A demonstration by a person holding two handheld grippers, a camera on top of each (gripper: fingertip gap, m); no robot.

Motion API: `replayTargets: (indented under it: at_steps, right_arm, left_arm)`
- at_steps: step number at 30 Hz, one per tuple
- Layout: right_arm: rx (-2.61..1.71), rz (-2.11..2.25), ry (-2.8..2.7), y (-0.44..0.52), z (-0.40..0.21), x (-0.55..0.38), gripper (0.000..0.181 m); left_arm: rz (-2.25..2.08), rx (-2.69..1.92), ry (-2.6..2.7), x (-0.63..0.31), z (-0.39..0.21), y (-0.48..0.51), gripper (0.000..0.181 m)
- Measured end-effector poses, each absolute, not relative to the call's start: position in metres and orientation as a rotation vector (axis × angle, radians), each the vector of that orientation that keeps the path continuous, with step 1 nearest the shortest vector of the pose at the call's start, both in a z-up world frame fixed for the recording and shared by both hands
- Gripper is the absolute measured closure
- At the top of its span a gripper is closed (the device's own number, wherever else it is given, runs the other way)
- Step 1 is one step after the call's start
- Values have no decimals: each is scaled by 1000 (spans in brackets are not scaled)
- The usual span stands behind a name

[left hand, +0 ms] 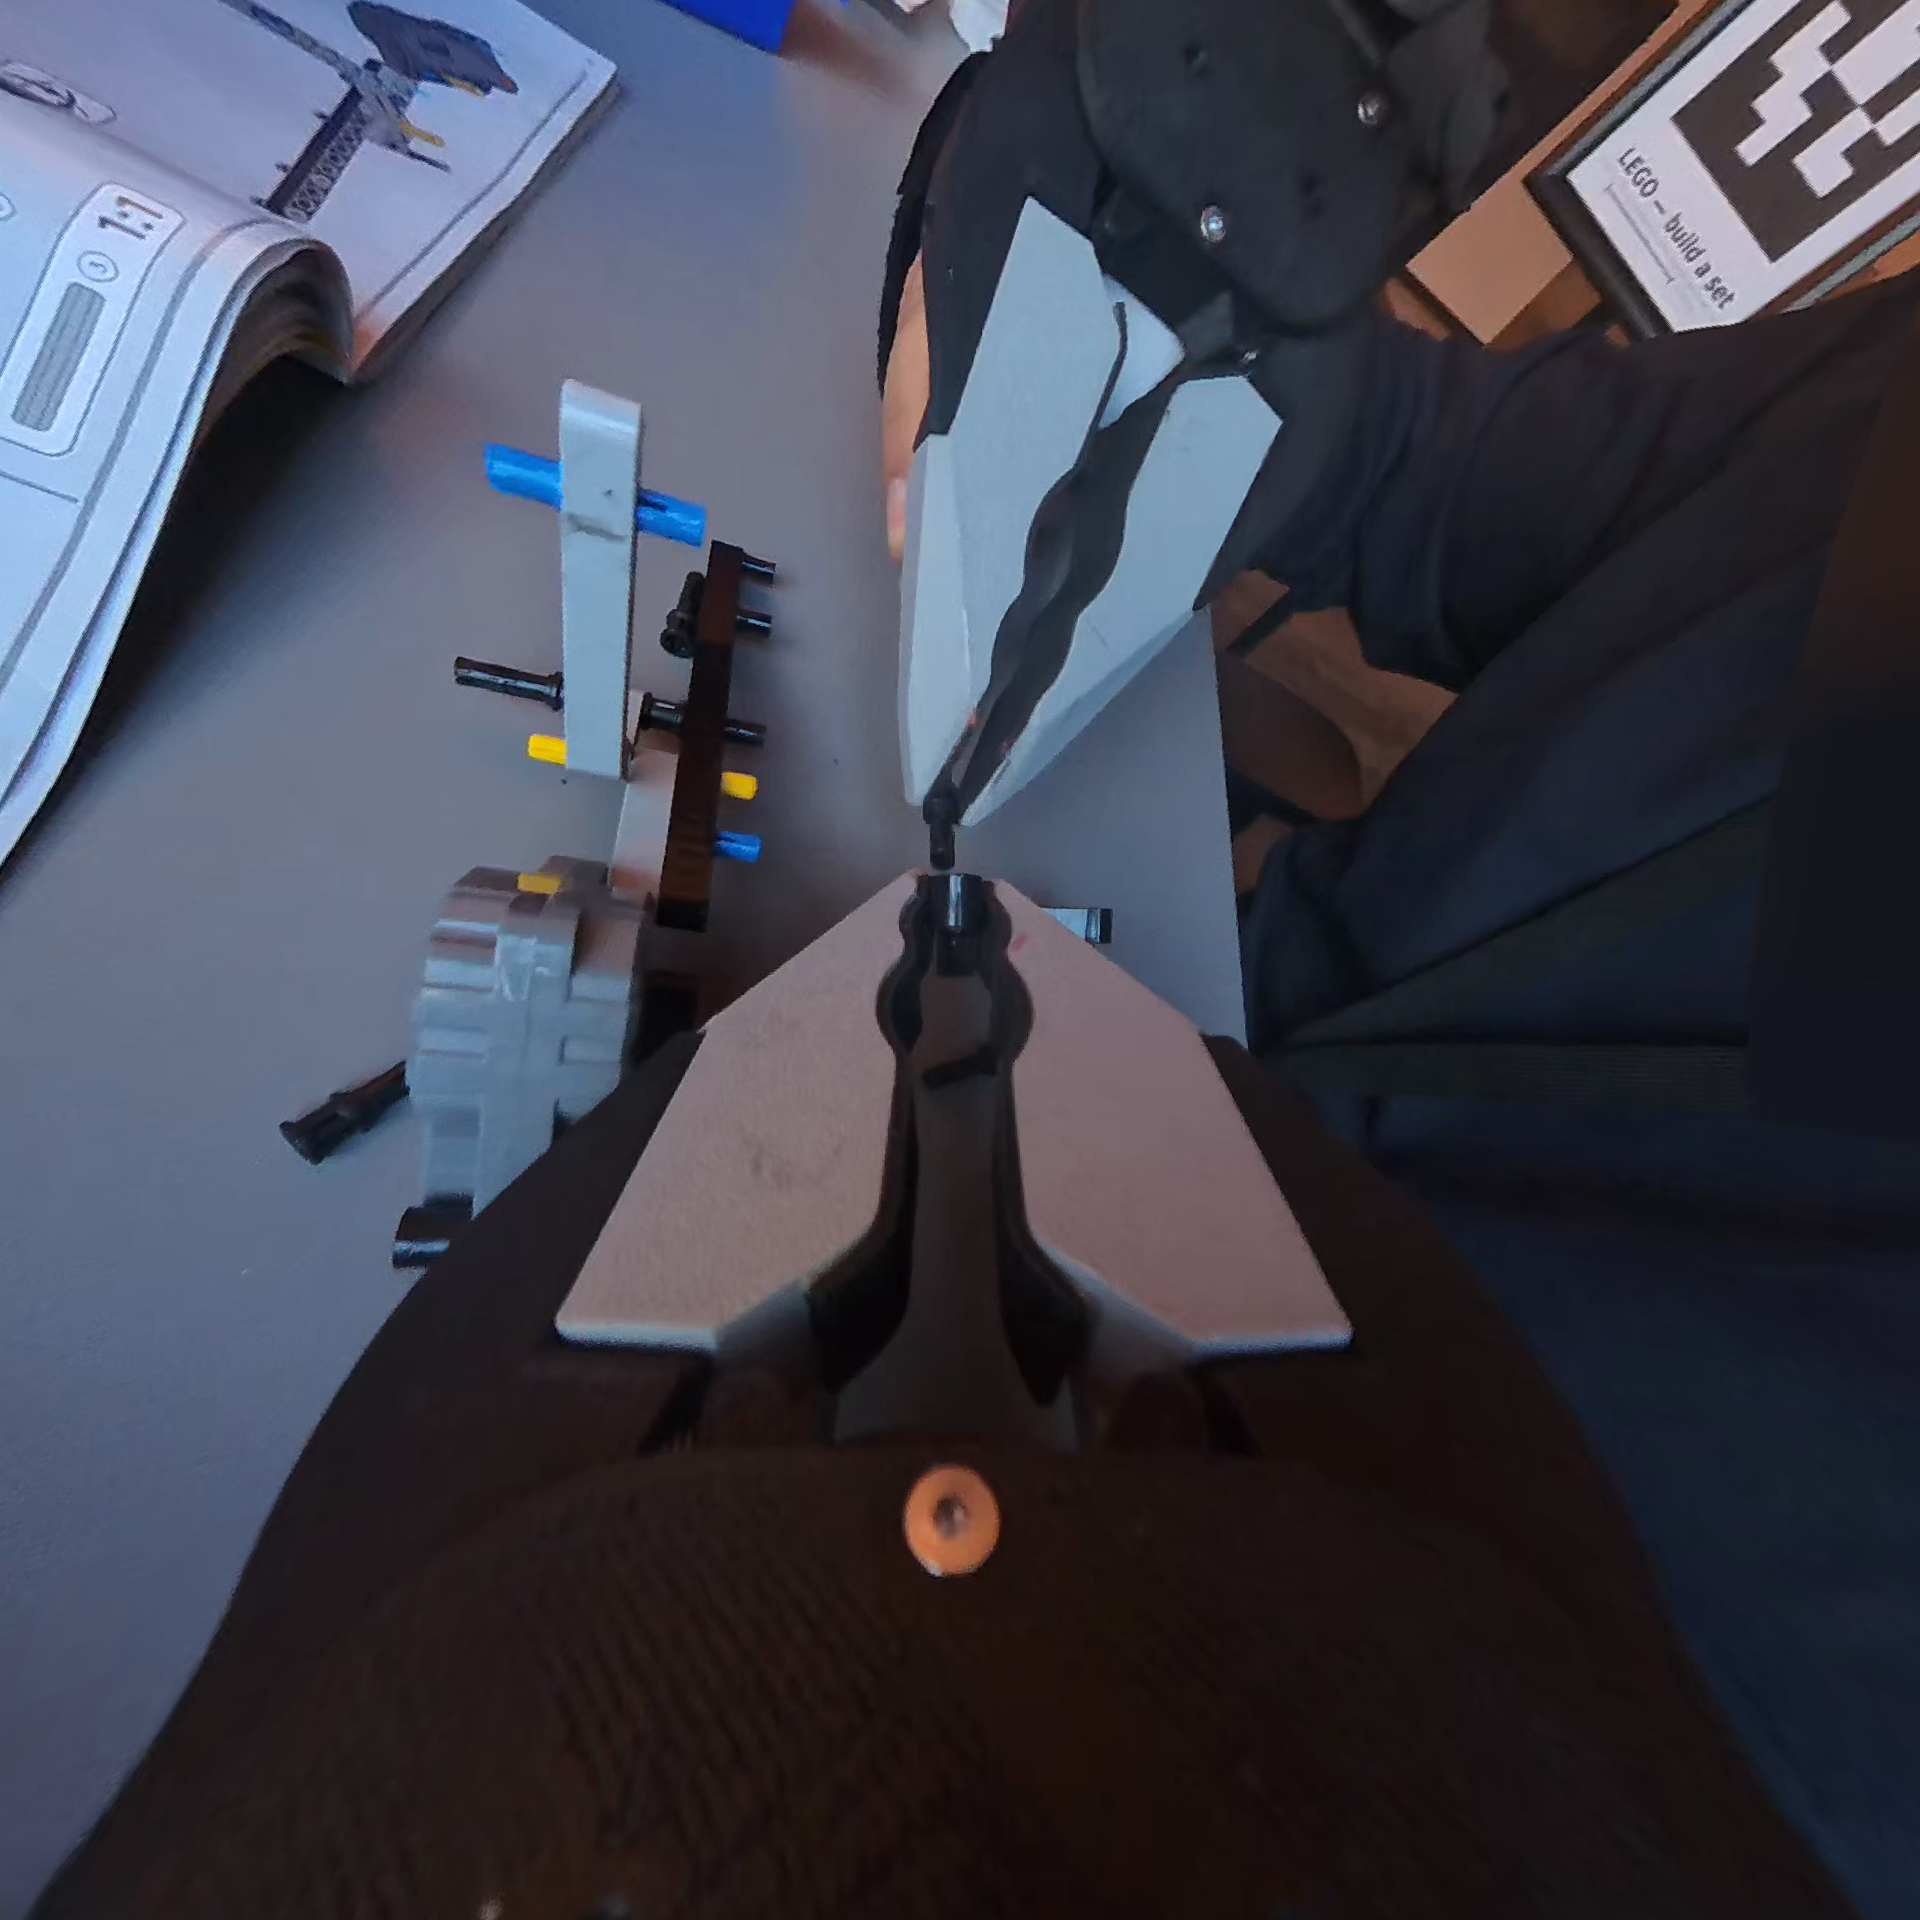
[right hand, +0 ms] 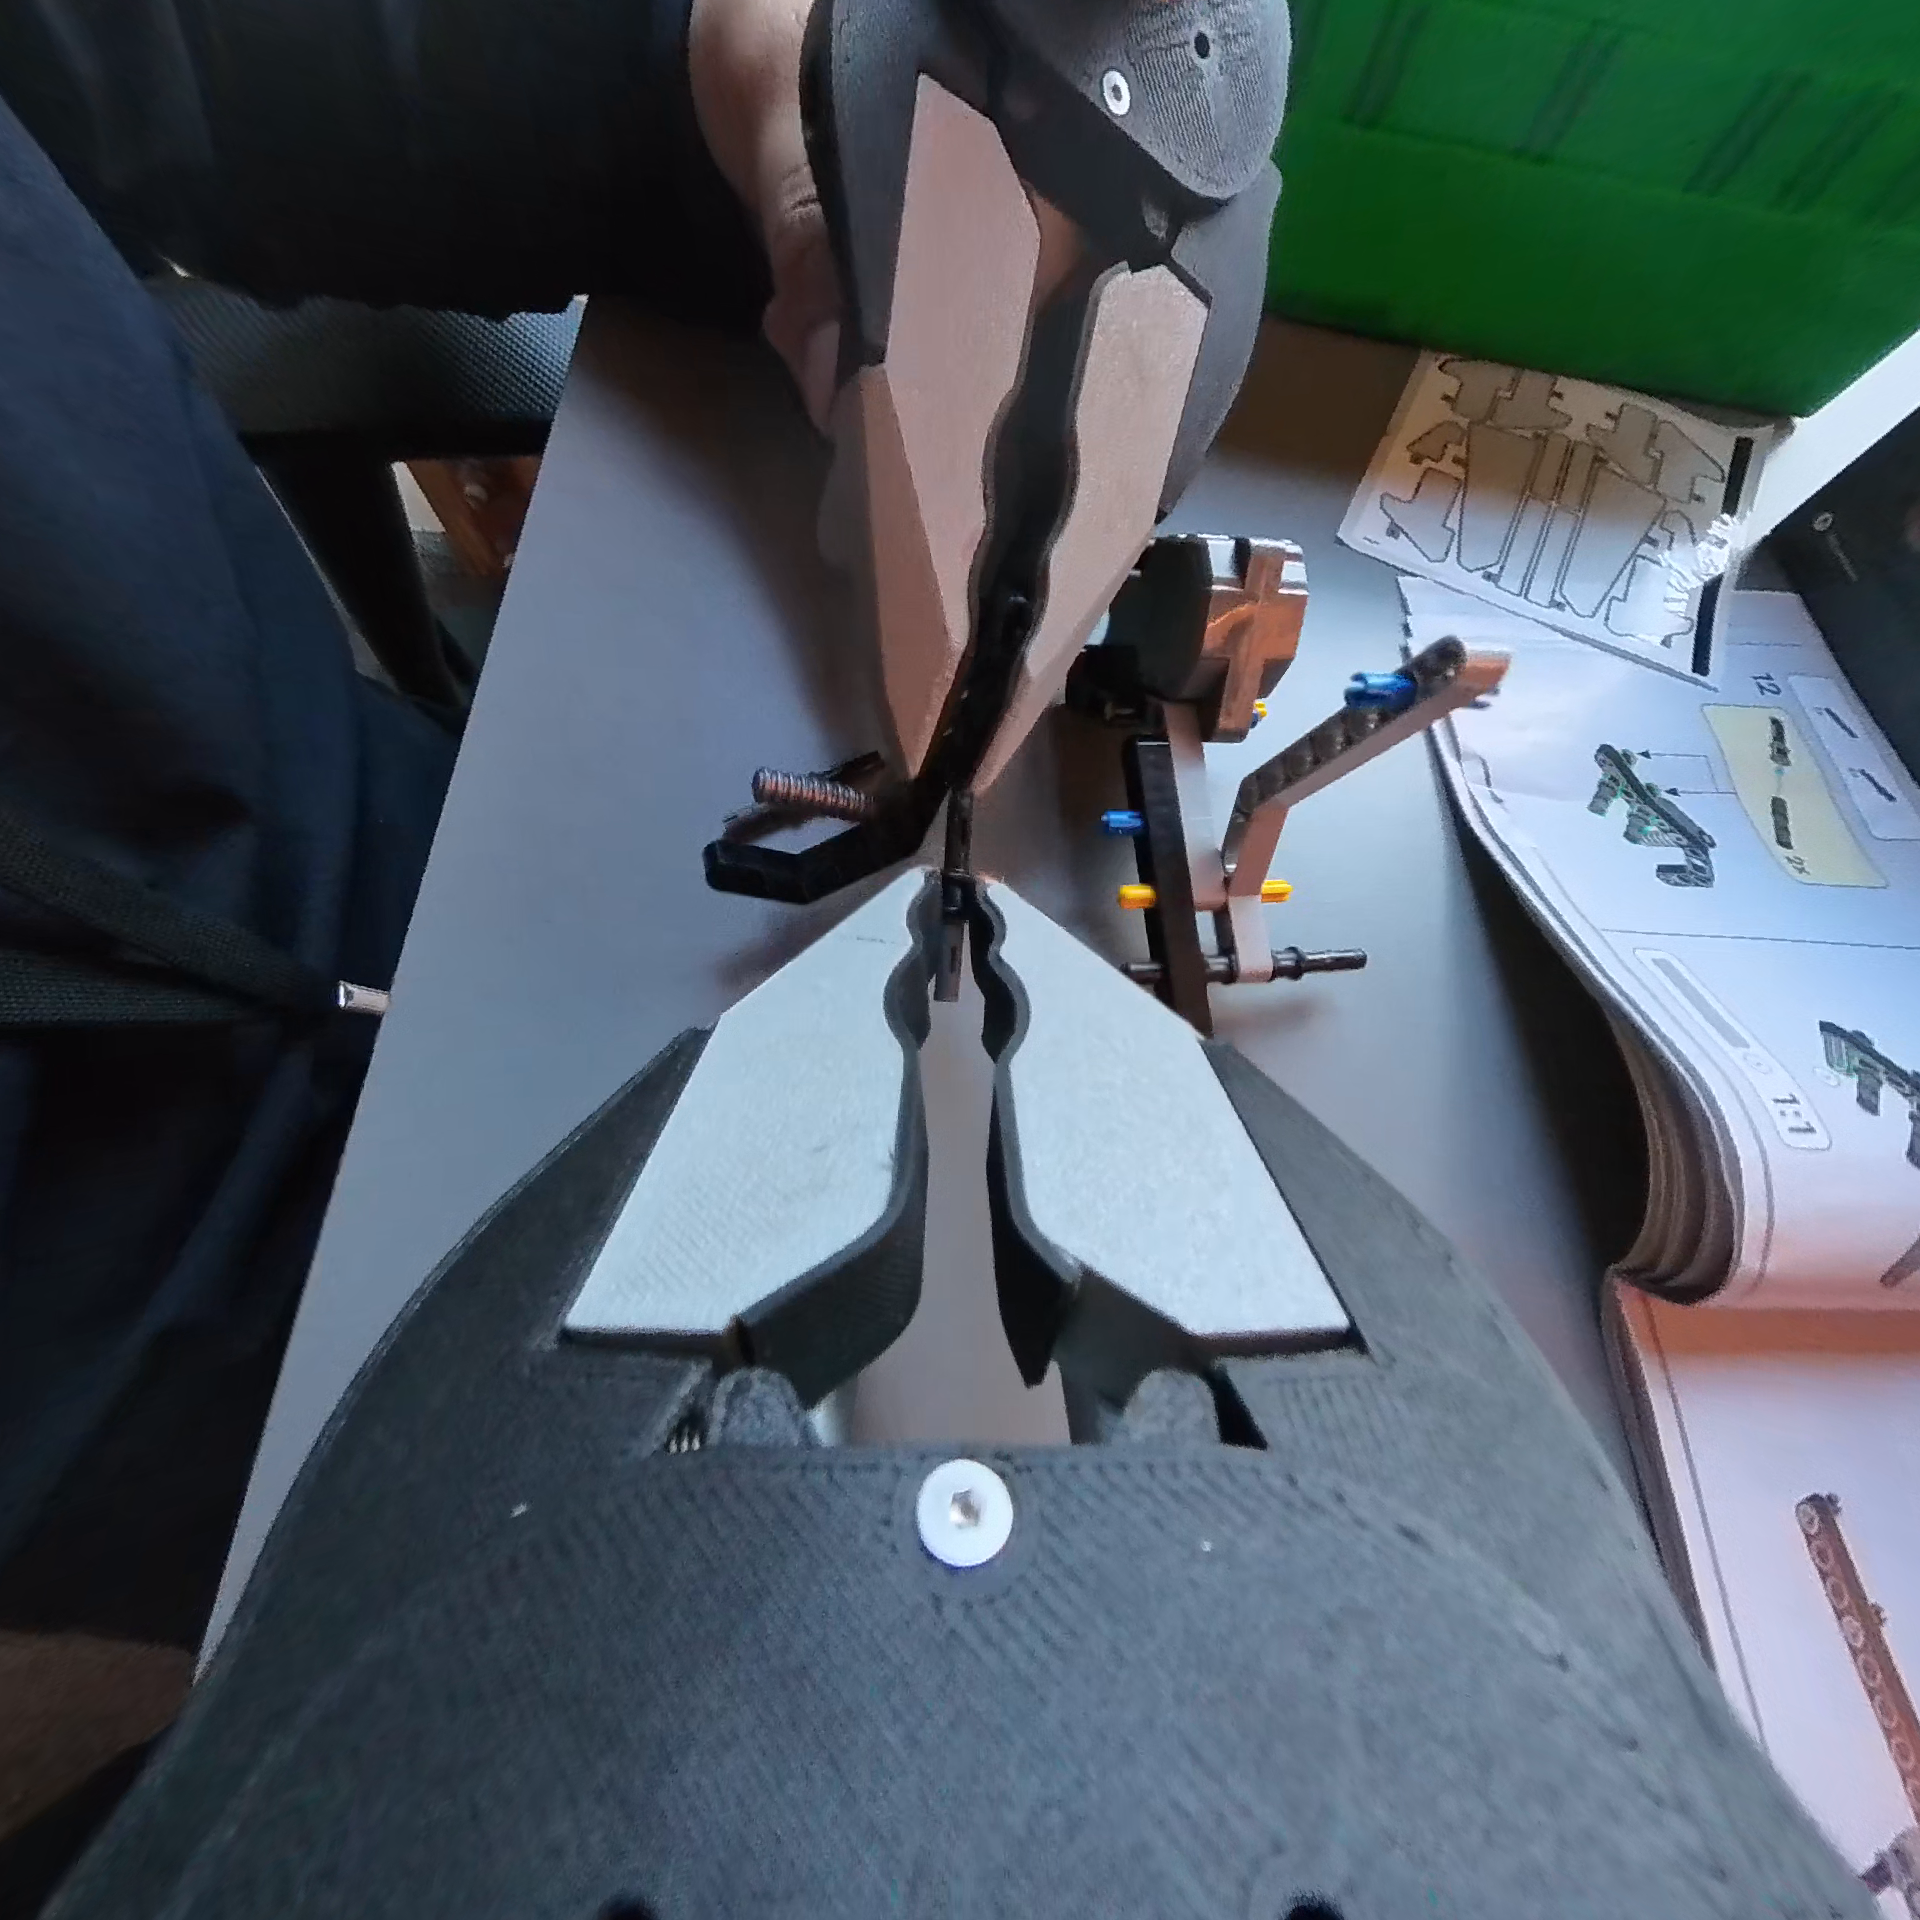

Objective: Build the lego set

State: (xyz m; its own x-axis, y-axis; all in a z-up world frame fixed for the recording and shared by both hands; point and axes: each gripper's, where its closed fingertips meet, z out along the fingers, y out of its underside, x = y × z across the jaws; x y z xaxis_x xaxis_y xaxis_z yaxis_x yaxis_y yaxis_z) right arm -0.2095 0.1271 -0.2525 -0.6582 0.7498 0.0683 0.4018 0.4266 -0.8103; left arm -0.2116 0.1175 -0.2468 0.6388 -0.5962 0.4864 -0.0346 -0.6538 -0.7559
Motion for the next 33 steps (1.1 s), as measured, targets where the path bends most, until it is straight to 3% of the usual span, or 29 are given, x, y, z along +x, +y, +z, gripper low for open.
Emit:
replayTargets:
  at_steps: [15, 23, 33]
  right_arm:
    - [-1020, 1027, -2229, 150, -255, -206, 180]
    - [-978, 1007, -2197, 150, -248, -206, 180]
    - [-1043, 1195, -2228, 123, -239, -210, 180]
  left_arm:
    - [-648, -2189, 685, -218, -265, 118, 170]
    - [-562, -2222, 670, -235, -263, 103, 153]
    - [-140, -2014, 857, -224, -219, 121, 168]
